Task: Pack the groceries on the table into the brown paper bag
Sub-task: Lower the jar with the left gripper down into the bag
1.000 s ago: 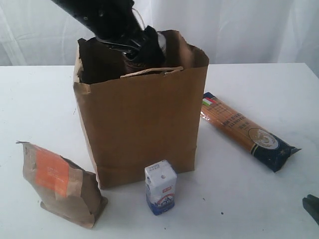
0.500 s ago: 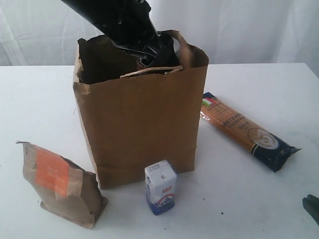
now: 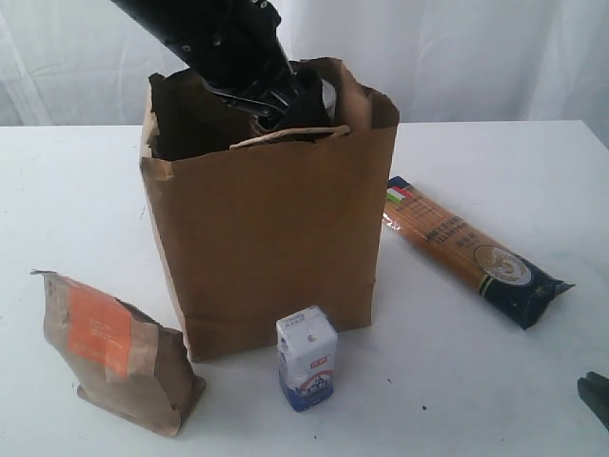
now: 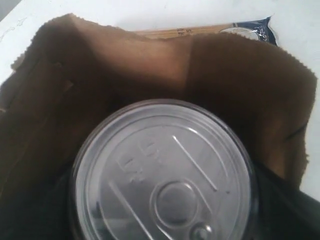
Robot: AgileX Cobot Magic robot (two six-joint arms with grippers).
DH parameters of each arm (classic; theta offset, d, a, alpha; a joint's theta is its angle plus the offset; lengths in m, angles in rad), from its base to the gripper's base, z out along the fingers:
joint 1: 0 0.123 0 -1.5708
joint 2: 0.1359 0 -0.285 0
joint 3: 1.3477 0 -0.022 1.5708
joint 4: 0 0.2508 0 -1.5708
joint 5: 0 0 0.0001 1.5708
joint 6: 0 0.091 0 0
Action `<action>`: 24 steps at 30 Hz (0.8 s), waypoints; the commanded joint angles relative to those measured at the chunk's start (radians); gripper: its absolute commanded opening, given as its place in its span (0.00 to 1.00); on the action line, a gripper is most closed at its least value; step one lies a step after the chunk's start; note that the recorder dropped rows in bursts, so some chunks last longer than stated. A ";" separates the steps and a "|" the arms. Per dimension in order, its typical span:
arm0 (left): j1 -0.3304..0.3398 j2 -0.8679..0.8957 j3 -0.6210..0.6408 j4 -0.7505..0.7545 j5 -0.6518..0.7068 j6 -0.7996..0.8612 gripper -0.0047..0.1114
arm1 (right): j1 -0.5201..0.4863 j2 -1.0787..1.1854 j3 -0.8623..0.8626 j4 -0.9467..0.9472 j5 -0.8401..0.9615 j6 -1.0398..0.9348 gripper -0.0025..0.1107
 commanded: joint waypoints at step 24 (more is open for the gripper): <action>0.002 -0.119 0.004 0.062 0.088 -0.051 0.65 | -0.006 -0.006 0.006 0.000 -0.016 0.004 0.02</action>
